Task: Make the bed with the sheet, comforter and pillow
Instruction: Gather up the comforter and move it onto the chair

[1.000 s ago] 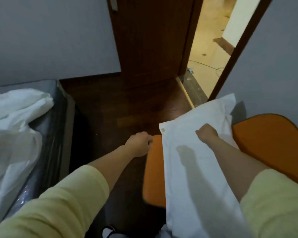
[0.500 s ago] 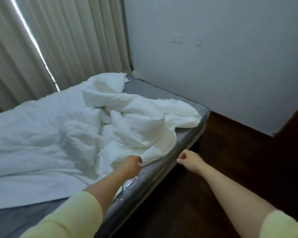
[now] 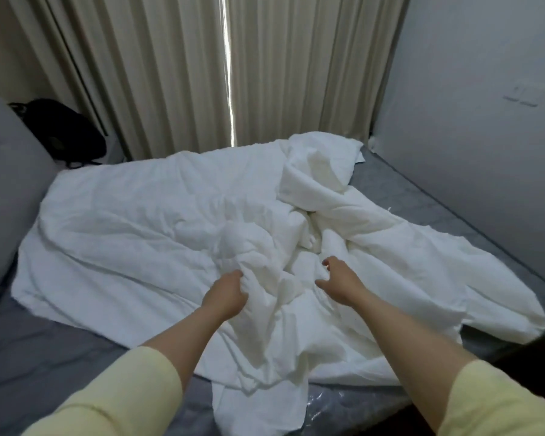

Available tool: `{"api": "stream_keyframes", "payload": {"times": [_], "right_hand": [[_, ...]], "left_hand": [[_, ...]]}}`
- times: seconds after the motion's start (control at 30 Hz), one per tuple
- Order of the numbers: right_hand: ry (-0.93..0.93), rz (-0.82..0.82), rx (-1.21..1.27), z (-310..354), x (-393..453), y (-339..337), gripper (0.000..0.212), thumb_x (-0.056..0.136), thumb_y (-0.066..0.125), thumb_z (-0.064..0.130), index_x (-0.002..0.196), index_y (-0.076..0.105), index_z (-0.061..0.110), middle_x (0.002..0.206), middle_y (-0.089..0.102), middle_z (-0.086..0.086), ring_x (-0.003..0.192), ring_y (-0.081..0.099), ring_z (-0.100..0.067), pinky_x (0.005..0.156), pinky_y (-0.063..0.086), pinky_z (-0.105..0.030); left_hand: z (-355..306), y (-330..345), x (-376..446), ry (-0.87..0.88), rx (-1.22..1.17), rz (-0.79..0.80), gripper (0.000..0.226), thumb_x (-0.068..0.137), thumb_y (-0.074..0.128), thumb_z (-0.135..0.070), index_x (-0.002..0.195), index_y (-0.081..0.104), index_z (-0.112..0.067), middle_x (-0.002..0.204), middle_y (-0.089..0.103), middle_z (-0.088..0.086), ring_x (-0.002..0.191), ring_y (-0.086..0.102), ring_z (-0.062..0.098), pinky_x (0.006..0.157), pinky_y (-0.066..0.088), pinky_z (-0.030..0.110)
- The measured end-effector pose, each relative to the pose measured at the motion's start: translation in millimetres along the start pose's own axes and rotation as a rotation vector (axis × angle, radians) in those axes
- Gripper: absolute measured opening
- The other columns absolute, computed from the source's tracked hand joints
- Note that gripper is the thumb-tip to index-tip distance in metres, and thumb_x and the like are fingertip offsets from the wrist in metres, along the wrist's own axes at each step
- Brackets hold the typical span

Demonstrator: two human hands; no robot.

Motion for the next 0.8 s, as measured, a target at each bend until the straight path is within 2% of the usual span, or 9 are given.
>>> {"api": "stream_keyframes", "payload": {"times": [0.13,0.27,0.43,0.5,0.6,0.63,0.7,0.73,0.8], "right_hand": [[-0.007,-0.107,-0.004,2,78,-55,0.057,0.092,0.057,0.026,0.140,0.033,0.006,0.144,0.039,-0.015,0.130,0.044,-0.030,0.104,0.038,-0.038],[-0.018,-0.132,0.000,-5,156,-93,0.057,0.092,0.055,0.024,0.141,0.031,0.006,0.144,0.036,-0.014,0.128,0.045,-0.032,0.103,0.039,-0.040],[-0.008,-0.111,-0.086,-31,269,-130,0.078,0.088,0.061,0.034,0.148,0.018,0.010,0.152,0.028,-0.009,0.136,0.037,-0.029,0.107,0.034,-0.040],[0.010,-0.080,-0.150,-43,311,-130,0.089,0.084,0.064,0.041,0.150,0.012,0.011,0.156,0.021,-0.008,0.141,0.028,-0.028,0.112,0.029,-0.043],[0.065,0.057,-0.290,-64,350,-98,0.105,0.083,0.063,0.048,0.151,-0.010,0.015,0.160,0.002,-0.007,0.147,0.008,-0.028,0.118,0.012,-0.046],[0.079,0.084,-0.328,-68,359,-85,0.105,0.084,0.062,0.046,0.150,-0.014,0.016,0.159,0.007,-0.009,0.147,0.011,-0.030,0.118,0.011,-0.047],[0.074,0.078,-0.378,-66,372,-69,0.088,0.092,0.052,0.030,0.150,-0.013,0.015,0.149,0.033,-0.013,0.137,0.034,-0.031,0.115,0.021,-0.044],[0.047,0.083,-0.397,-58,372,-63,0.077,0.095,0.044,0.022,0.151,-0.008,0.014,0.143,0.042,-0.015,0.130,0.044,-0.031,0.111,0.029,-0.041],[-0.088,0.108,-0.422,-27,361,-46,0.064,0.096,0.037,0.017,0.152,0.007,0.017,0.138,0.048,-0.015,0.124,0.051,-0.031,0.103,0.039,-0.035]], "left_hand": [[-34,-27,62,0.008,-0.054,-0.064,0.054,0.094,0.050,-0.023,0.144,0.032,-0.012,0.145,0.040,0.012,0.132,0.042,0.028,0.104,0.038,0.035],[-79,-48,128,-0.008,-0.100,-0.099,0.053,0.095,0.049,-0.023,0.144,0.032,-0.013,0.145,0.041,0.012,0.132,0.043,0.027,0.106,0.038,0.035],[-126,-49,206,-0.076,-0.106,-0.093,0.052,0.096,0.047,-0.022,0.144,0.032,-0.013,0.145,0.041,0.010,0.133,0.042,0.025,0.105,0.039,0.035],[-128,-44,230,-0.120,-0.113,-0.091,0.051,0.096,0.046,-0.022,0.144,0.032,-0.013,0.145,0.041,0.010,0.133,0.041,0.025,0.106,0.038,0.036],[-117,-31,247,-0.190,-0.141,-0.068,0.047,0.098,0.043,-0.022,0.143,0.033,-0.012,0.143,0.043,0.010,0.132,0.042,0.025,0.106,0.038,0.035],[-111,-28,251,-0.215,-0.155,-0.067,0.046,0.098,0.042,-0.022,0.142,0.034,-0.012,0.143,0.043,0.011,0.131,0.042,0.025,0.106,0.038,0.034],[-101,-25,258,-0.260,-0.207,-0.074,0.046,0.098,0.043,-0.025,0.142,0.035,-0.012,0.142,0.044,0.010,0.131,0.043,0.025,0.107,0.037,0.033],[-98,-25,261,-0.277,-0.245,-0.080,0.047,0.098,0.044,-0.027,0.142,0.035,-0.012,0.142,0.045,0.010,0.131,0.044,0.025,0.106,0.037,0.032],[-98,-29,266,-0.302,-0.361,-0.099,0.052,0.097,0.046,-0.034,0.143,0.034,-0.012,0.143,0.044,0.010,0.130,0.045,0.025,0.105,0.037,0.031]]}}
Point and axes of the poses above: each hand's wrist, its own x-axis towards the middle knuckle, its own y-axis out of the palm, z = x × y, the point moved 10 cm from there along x, towards the middle knuckle
